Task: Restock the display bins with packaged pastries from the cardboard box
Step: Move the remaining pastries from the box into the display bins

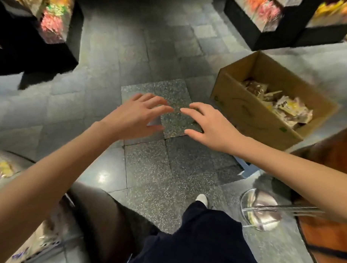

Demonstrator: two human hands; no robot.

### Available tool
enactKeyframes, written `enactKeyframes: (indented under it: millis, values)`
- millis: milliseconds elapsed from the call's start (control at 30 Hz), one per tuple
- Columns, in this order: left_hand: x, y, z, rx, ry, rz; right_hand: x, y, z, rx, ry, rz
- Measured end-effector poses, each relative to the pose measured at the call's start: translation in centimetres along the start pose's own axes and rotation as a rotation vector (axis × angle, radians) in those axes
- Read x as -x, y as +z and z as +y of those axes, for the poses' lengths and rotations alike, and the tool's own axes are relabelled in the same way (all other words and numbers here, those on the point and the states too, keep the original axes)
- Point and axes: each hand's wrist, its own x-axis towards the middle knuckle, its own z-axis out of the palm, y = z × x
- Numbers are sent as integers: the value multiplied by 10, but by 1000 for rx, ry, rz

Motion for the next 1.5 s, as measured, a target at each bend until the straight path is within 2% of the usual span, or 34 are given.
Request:
enactKeyframes:
  millis: [300,567,900,1100,1267,1500]
  values:
    - [-185,39,38,70,225,-12,57,-39,136,5,227,-9]
    - [-352,67,84,121,420,14,138,-71,256,-100,554,61]
    - [-480,96,142,214,629,-27,169,-84,326,-222,808,220]
    - [-529,122,154,322,635,-87,191,-77,351,-316,985,297]
    - [-597,152,145,323,700,-144,181,-77,409,-321,1120,276]
    - [-705,193,131,325,782,-205,152,-86,501,-253,1176,154]
